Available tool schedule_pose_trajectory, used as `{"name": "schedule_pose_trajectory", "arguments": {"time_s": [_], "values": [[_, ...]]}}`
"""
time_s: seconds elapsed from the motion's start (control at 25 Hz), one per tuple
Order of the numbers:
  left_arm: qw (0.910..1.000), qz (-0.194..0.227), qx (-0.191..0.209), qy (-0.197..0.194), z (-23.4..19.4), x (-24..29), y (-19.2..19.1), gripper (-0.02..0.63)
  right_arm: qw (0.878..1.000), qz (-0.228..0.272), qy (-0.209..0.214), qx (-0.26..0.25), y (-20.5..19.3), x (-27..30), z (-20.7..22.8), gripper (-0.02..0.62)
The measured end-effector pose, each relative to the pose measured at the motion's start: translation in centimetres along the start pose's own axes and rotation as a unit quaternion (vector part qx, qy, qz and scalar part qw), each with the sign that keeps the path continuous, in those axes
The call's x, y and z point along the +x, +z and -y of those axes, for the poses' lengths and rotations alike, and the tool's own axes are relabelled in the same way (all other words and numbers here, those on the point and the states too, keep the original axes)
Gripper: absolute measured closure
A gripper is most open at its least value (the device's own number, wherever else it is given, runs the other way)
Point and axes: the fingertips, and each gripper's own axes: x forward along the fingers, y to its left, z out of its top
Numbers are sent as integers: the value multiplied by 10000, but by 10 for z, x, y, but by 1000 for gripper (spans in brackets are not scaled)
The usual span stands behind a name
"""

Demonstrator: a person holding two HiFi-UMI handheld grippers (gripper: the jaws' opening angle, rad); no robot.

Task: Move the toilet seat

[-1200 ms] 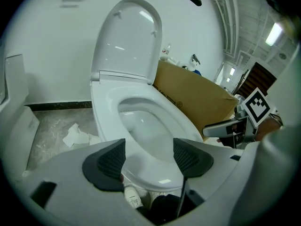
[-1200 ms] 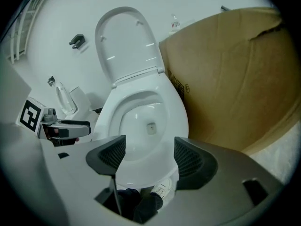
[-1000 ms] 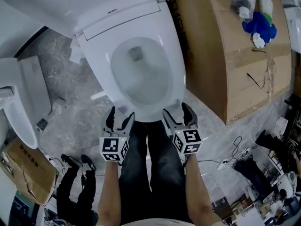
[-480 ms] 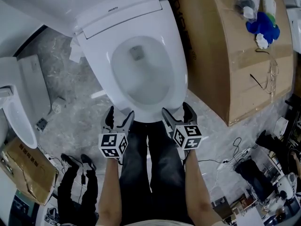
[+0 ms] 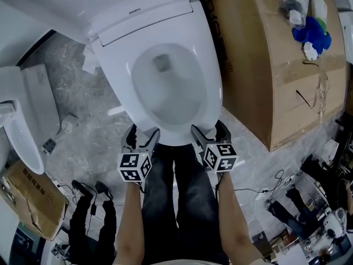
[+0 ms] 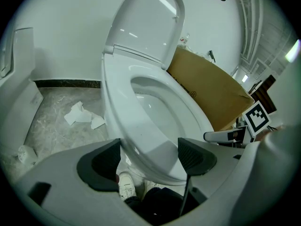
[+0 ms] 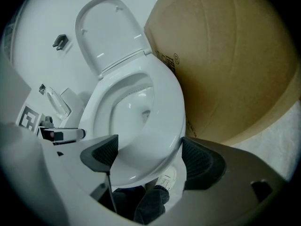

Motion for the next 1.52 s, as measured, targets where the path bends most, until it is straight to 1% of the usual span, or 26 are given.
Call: {"name": "schedule_pose_trajectory", "arguments": {"time_s": [0.28,0.4,0.64,0.8,1.0,1.52], "values": [[10000,-35,-72,22,0,0,1,236,9999,-17,135,30,0,1,0,196],[10000,-45,-37,58,3,-2,3,236,9998,-32,202,39,0,-2,-1,196],[9998,42,-188,53,7,-6,7,239,9995,90,289,8,6,-7,-5,196],[9997,110,-236,43,10,-10,10,239,9990,165,413,77,10,-13,-7,197],[9994,183,-298,5,14,-18,16,239,9987,239,435,68,15,-24,-9,198],[9990,366,-227,-78,27,-45,34,239,9977,439,515,-72,34,-57,-23,198]]}}
